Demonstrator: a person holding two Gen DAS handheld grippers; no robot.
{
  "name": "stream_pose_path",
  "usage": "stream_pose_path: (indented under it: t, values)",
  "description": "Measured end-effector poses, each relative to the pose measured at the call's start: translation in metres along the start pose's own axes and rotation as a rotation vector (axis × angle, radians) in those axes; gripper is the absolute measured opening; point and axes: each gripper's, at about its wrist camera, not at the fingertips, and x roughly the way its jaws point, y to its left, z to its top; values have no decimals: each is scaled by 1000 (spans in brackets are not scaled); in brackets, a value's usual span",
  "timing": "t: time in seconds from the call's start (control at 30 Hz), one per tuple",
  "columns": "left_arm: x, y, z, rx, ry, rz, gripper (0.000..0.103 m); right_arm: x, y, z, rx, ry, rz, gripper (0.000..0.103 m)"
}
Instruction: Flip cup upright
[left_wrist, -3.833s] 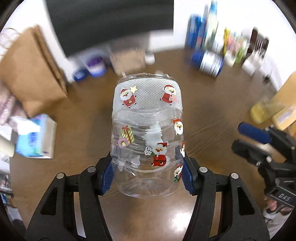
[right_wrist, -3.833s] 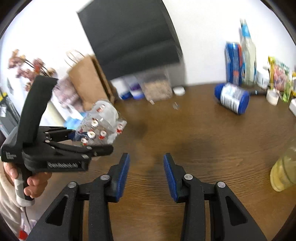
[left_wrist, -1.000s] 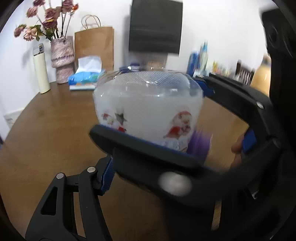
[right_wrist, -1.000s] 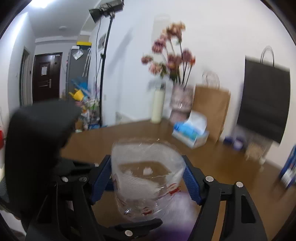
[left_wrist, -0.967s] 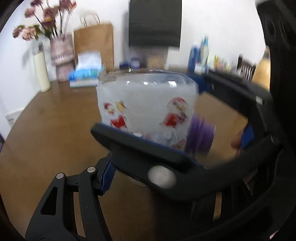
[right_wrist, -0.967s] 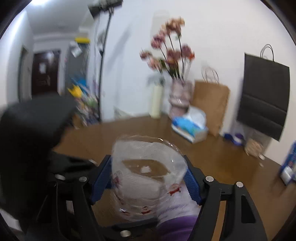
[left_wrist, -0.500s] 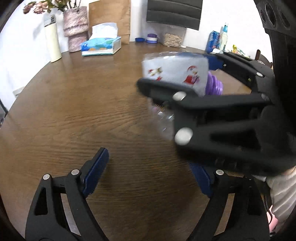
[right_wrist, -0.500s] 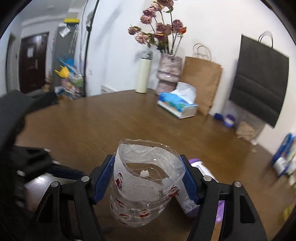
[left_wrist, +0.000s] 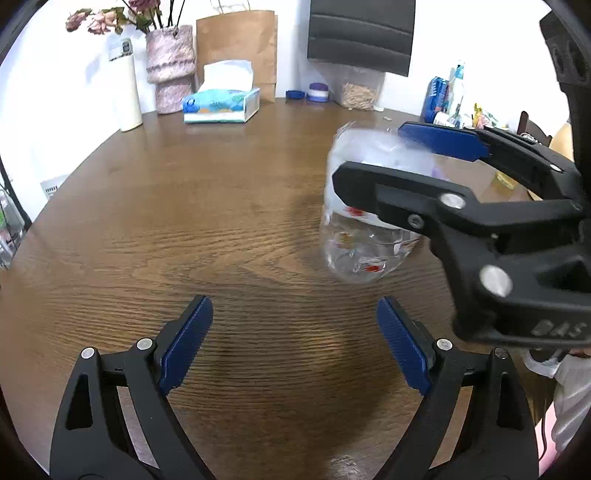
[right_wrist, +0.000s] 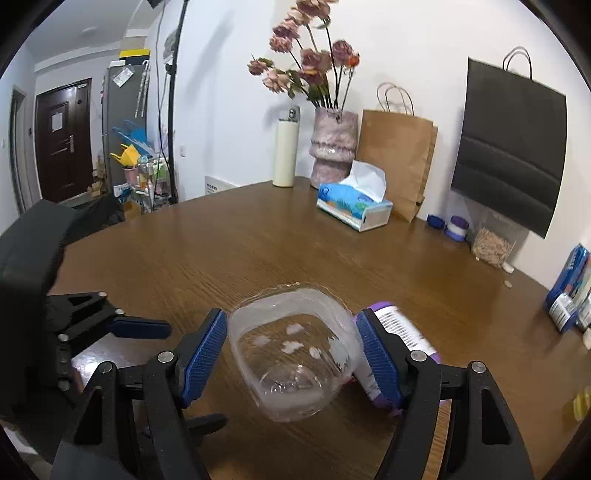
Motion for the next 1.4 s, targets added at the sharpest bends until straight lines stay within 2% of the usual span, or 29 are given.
stream_pose_path:
  t: [0.13,0.23,0.3,0.37,0.5,0.57,0.67,0.77,0.83,0.9,0.97,1.07,1.13,1.27,1.4]
  values:
    - [-23,-4,-4,-8,-46,2,88,-33,1,-2,24,-21,-32,77]
    - [-48,-4,-11,-24,-126,27,94,-61,-7,-12,87,-12,-75,77]
    - [-66,-3,-19,-58,-191,45,96,-85,-12,-24,138,-11,-105,78]
    - [-81,-5,-24,-67,-209,44,96,-110,-13,-37,188,-20,-147,82]
    - [-116,-13,-28,-57,-284,43,96,-146,-5,-54,260,-46,-163,83]
    - [-131,-17,-29,-42,-298,71,97,-163,3,-60,276,-68,-190,83]
    - [-156,-18,-37,-18,-299,77,100,-182,13,-70,299,-49,-240,83]
    - [-179,-17,-59,-28,-342,88,103,-200,18,-86,354,-38,-247,83]
    - [-189,-23,-80,-15,-394,124,103,-215,25,-101,391,-37,-269,83]
    - [-202,-34,-103,20,-454,161,103,-227,39,-109,362,-35,-319,83]
    - [-215,-43,-128,47,-508,160,103,-242,57,-118,332,-66,-342,83]
    - [-223,-41,-158,-15,-531,150,103,-256,85,-133,306,-123,-309,83]
    - [-224,-42,-165,-15,-550,197,103,-256,97,-141,294,-131,-295,83]
    - [-223,-39,-161,-28,-554,188,103,-241,112,-142,255,-93,-246,83]
    - [-225,-40,-163,-14,-553,181,103,-242,113,-141,247,-94,-253,83]
